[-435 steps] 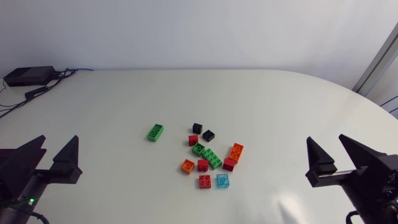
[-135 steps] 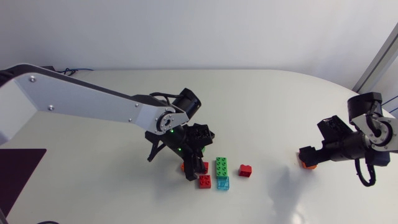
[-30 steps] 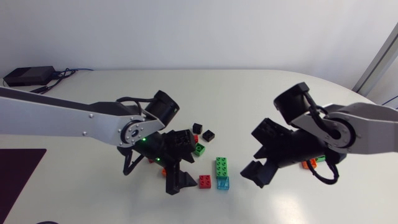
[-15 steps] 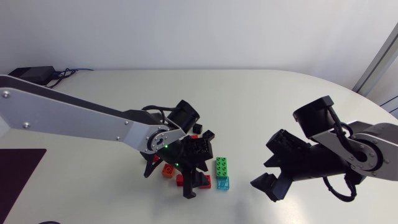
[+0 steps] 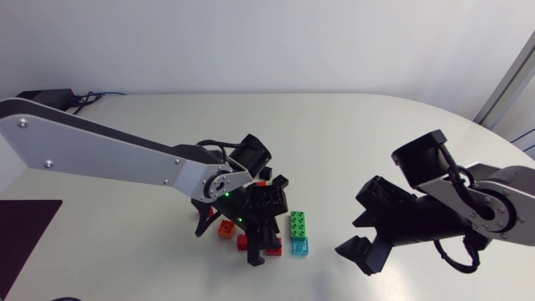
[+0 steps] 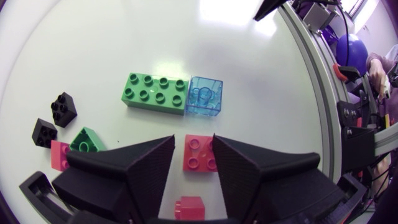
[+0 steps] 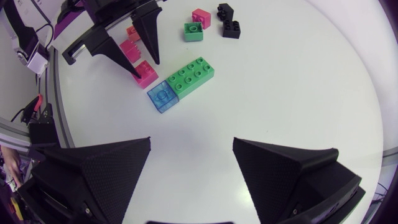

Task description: Sort duplo bricks by size, large to the right and small to the left

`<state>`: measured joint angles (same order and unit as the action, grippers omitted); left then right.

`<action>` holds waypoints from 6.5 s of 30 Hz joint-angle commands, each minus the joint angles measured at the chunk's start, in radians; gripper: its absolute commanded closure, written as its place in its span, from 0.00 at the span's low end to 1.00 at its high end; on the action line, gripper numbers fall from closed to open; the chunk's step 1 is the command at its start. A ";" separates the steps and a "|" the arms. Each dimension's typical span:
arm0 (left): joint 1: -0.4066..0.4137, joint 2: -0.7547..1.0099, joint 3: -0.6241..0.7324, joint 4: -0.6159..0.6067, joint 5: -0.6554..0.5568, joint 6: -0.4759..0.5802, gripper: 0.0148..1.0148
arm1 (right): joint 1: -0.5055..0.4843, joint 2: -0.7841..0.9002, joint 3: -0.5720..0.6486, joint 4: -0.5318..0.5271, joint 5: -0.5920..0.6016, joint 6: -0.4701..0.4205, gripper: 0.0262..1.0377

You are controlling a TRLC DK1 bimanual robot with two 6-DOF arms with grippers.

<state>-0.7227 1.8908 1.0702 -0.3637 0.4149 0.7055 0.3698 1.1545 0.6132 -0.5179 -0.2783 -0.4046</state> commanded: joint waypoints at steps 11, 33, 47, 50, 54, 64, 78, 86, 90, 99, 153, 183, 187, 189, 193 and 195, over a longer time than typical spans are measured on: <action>0.052 -0.053 -0.095 -0.063 -0.053 0.034 0.51 | 0.029 -0.007 0.007 -0.024 -0.001 0.027 0.08; 0.450 -0.404 -0.204 -0.181 -0.076 0.232 0.23 | 0.222 0.439 0.180 0.140 0.114 0.151 0.08; 0.479 -0.565 -0.251 -0.244 -0.027 0.232 0.23 | 0.353 0.553 0.246 0.150 0.116 0.233 0.70; 0.497 -0.587 -0.274 -0.248 -0.022 0.242 0.23 | 0.370 0.554 0.273 0.148 0.120 0.236 0.88; 0.509 -0.615 -0.311 -0.247 -0.022 0.255 0.23 | 0.416 0.583 0.346 0.101 0.120 0.227 0.88; 0.534 -0.757 -0.414 -0.264 -0.021 0.247 0.23 | 0.443 0.843 0.826 -0.159 -0.013 0.144 0.89; 0.738 -0.806 -0.467 -0.304 0.059 0.351 0.17 | 0.552 1.166 1.221 -0.352 -0.004 0.115 0.83; 0.669 -0.710 -0.434 -0.205 0.065 0.272 0.12 | 0.512 1.050 1.134 -0.315 0.033 0.118 0.06; 0.569 -0.561 -0.340 -0.156 0.065 0.189 0.12 | 0.420 0.886 0.984 -0.237 0.085 0.138 0.06; 0.347 -0.226 -0.073 -0.024 0.021 -0.031 0.13 | 0.274 0.669 0.631 -0.082 0.229 0.173 0.06; 0.256 0.001 0.145 -0.044 -0.002 -0.109 0.16 | 0.350 0.660 0.496 -0.054 0.264 0.337 0.06; 0.244 0.007 0.145 -0.044 -0.002 -0.109 0.16 | 0.285 0.608 0.418 -0.033 0.261 0.357 0.89; 0.220 0.013 0.149 -0.044 -0.004 -0.109 0.16 | 0.143 0.476 0.356 -0.050 0.277 0.308 0.89; 0.201 0.024 0.158 -0.044 -0.004 -0.109 0.16 | 0.043 0.441 0.313 -0.053 0.271 0.256 0.89; 0.183 0.033 0.174 -0.044 -0.004 -0.109 0.16 | -0.146 0.413 0.192 0.009 0.249 0.151 0.88; 0.177 0.033 0.175 -0.046 -0.004 -0.109 0.16 | -0.235 0.415 0.145 0.047 0.241 0.101 0.88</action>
<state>-0.5392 1.8954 1.2343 -0.4034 0.4118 0.6075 0.1890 1.5639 0.8268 -0.4824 -0.0277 -0.2356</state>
